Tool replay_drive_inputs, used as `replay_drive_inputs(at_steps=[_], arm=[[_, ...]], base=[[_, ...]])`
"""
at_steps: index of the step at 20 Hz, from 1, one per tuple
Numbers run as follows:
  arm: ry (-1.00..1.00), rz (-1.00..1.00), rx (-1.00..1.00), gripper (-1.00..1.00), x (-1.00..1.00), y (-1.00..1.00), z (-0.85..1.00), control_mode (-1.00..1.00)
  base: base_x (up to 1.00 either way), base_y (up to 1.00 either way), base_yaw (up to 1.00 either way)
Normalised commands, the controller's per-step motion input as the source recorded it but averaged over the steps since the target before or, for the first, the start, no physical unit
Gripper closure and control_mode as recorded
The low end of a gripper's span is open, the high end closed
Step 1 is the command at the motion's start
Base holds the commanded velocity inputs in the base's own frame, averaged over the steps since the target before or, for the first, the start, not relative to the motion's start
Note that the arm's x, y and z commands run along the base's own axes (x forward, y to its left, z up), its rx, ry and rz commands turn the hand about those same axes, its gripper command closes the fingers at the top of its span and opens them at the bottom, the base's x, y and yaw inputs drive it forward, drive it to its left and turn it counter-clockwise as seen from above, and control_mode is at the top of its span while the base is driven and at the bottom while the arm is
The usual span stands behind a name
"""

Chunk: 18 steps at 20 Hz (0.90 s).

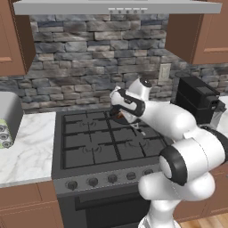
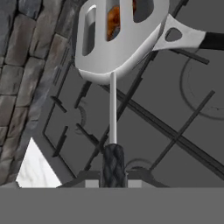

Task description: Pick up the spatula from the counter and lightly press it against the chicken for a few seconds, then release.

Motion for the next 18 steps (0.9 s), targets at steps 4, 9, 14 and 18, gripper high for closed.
replay_drive_inputs(at_steps=[4, 9, 14, 18], arm=[[0.07, -0.08, 0.00, 1.00, 0.32, 0.01, -0.14, -1.00], [0.06, -0.08, 0.00, 1.00, 0.34, 0.02, -0.09, -1.00], [0.05, -0.07, 0.00, 1.00, 0.34, 0.00, -0.09, -1.00], [0.03, -0.06, 0.00, 1.00, 0.27, 0.00, -0.11, -1.00]], base=[[0.00, 0.00, 0.00], [0.00, 0.00, 0.00], [0.00, 0.00, 0.00], [0.00, 0.00, 0.00]])
